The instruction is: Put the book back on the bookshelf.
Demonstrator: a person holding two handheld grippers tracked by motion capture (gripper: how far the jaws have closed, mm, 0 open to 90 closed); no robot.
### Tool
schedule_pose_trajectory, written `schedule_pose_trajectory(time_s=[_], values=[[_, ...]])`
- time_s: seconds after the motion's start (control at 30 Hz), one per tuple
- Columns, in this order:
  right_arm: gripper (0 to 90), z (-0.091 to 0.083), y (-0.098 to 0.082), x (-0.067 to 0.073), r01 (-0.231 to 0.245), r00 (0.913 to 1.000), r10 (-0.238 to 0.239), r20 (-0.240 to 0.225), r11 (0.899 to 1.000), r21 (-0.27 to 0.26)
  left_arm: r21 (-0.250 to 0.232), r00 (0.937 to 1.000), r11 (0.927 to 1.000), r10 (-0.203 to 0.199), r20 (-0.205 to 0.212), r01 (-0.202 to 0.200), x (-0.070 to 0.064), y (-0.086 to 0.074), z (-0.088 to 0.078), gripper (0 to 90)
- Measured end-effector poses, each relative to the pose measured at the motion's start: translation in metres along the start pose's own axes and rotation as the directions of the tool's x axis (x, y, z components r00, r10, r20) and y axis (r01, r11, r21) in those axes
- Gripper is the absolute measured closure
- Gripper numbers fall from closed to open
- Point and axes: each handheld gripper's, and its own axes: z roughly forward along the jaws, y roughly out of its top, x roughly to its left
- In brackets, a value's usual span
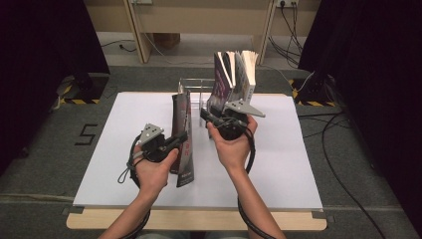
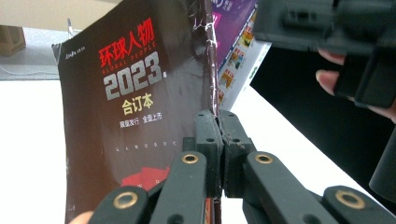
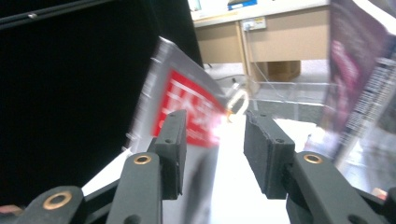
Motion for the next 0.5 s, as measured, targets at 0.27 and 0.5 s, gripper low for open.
schedule_pose_trajectory(time_s=[0.27, 0.5], values=[[61.6, -0.016, -0.014, -0.027, -0.012, 0.9986, 0.01, 0.053, 0.999, 0.034, -0.027, 0.9998, 0.9996, 0.011, 0.014, -0.011, 0.003, 0.004, -0.004, 87.8], [62.3, -0.034, -0.027, -0.051, -0.038, 0.9941, 0.033, 0.103, 0.998, 0.043, -0.062, 0.9988, 0.9975, 0.037, 0.031, -0.035, 0.002, 0.011, -0.01, 87.9]])
